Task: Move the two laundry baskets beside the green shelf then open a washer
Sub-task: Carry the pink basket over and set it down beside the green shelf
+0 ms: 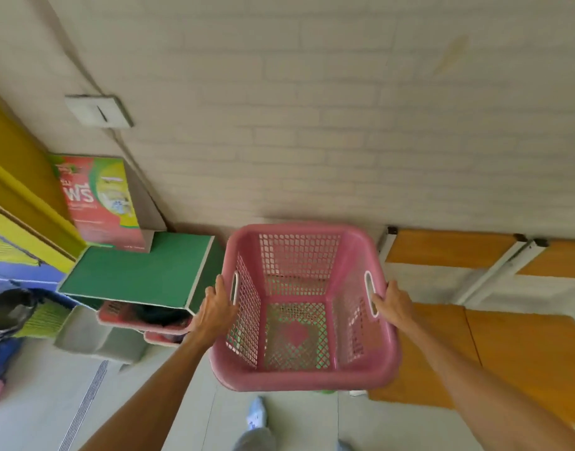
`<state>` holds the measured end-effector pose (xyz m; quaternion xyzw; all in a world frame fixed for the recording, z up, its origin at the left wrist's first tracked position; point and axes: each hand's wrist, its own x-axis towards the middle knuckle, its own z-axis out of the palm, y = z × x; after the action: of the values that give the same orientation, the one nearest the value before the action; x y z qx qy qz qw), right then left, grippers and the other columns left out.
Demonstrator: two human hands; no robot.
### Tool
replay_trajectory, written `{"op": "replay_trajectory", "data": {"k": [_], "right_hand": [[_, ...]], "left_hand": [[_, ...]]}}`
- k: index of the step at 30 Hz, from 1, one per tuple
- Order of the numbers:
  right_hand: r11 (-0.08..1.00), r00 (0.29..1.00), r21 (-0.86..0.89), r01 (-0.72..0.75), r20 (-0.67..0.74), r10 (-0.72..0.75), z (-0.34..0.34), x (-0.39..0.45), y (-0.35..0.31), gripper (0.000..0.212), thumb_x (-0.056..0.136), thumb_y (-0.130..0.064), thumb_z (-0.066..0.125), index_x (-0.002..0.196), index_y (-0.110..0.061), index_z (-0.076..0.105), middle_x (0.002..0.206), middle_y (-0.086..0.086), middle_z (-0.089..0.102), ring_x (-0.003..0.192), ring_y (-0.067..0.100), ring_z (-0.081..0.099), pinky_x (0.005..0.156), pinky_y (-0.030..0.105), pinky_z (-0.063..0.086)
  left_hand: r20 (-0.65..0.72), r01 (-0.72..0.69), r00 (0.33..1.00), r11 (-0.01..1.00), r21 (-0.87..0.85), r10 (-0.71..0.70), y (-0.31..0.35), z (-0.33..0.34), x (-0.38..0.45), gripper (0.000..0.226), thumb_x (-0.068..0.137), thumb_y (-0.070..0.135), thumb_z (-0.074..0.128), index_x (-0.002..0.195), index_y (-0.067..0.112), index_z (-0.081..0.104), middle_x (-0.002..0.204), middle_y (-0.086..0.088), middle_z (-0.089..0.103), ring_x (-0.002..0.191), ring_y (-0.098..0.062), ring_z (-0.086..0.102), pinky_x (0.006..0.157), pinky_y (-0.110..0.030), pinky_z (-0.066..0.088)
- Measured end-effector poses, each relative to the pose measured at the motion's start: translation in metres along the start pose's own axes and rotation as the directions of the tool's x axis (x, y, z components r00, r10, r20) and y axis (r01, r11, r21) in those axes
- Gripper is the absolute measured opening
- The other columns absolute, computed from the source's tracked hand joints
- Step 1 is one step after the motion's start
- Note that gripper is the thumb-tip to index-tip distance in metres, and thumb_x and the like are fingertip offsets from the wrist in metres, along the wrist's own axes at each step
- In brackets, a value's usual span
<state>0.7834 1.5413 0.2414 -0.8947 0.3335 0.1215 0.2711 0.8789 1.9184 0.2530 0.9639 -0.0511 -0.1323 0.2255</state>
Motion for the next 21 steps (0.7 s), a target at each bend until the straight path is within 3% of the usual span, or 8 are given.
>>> {"op": "replay_trajectory", "data": {"k": [4, 9, 12, 17, 21], "right_hand": [[0.987, 0.992, 0.096, -0.127, -0.01, 0.128, 0.022, -0.006, -0.013, 0.038, 0.097, -0.026, 0.058, 0.12, 0.002, 0.048, 0.071, 0.0, 0.055, 0.046, 0.012, 0.052, 0.036, 0.019, 0.035], [0.972, 0.975, 0.101, -0.213, -0.039, 0.218, 0.057, -0.007, -0.016, 0.038, 0.095, -0.031, 0.06, 0.118, 0.0, 0.058, 0.083, 0.008, 0.064, 0.063, 0.024, 0.062, 0.05, 0.029, 0.043], [0.966, 0.965, 0.08, -0.247, -0.072, 0.253, 0.09, -0.002, -0.008, 0.035, 0.096, -0.029, 0.057, 0.115, 0.0, 0.057, 0.081, 0.007, 0.063, 0.06, 0.022, 0.06, 0.048, 0.028, 0.046], [0.957, 0.958, 0.115, -0.265, -0.083, 0.275, 0.161, 0.036, 0.009, 0.029, 0.101, -0.022, 0.05, 0.118, 0.001, 0.053, 0.072, 0.001, 0.059, 0.044, 0.01, 0.054, 0.034, 0.016, 0.034], [0.954, 0.957, 0.116, -0.275, -0.061, 0.283, 0.215, 0.072, 0.024, 0.025, 0.101, -0.019, 0.05, 0.117, 0.0, 0.053, 0.072, 0.001, 0.06, 0.044, 0.009, 0.053, 0.032, 0.014, 0.033]], "left_hand": [[0.101, -0.072, 0.993, 0.997, 0.027, 0.069, -0.021, 0.002, 0.039, 0.033, 0.095, 0.01, 0.04, 0.126, 0.015, 0.031, 0.094, -0.012, 0.05, 0.072, -0.029, 0.056, 0.07, -0.053, 0.055], [0.131, -0.101, 0.987, 0.993, 0.053, 0.093, -0.042, 0.021, 0.073, 0.053, 0.095, 0.009, 0.046, 0.143, 0.009, 0.024, 0.103, -0.018, 0.05, 0.078, -0.037, 0.06, 0.072, -0.057, 0.055], [0.144, -0.06, 0.988, 0.998, 0.034, 0.054, -0.057, 0.05, 0.083, 0.059, 0.096, 0.012, 0.046, 0.148, 0.014, 0.018, 0.113, -0.019, 0.051, 0.084, -0.038, 0.061, 0.075, -0.057, 0.055], [0.145, 0.036, 0.988, 0.997, 0.062, -0.044, -0.091, 0.123, 0.099, 0.067, 0.095, 0.003, 0.044, 0.154, 0.011, 0.013, 0.124, -0.024, 0.052, 0.097, -0.044, 0.063, 0.081, -0.056, 0.054], [0.123, 0.12, 0.985, 0.993, 0.02, -0.121, -0.118, 0.17, 0.126, 0.065, 0.092, 0.001, 0.048, 0.151, 0.014, 0.023, 0.103, -0.025, 0.065, 0.083, -0.044, 0.065, 0.071, -0.054, 0.056]]}}
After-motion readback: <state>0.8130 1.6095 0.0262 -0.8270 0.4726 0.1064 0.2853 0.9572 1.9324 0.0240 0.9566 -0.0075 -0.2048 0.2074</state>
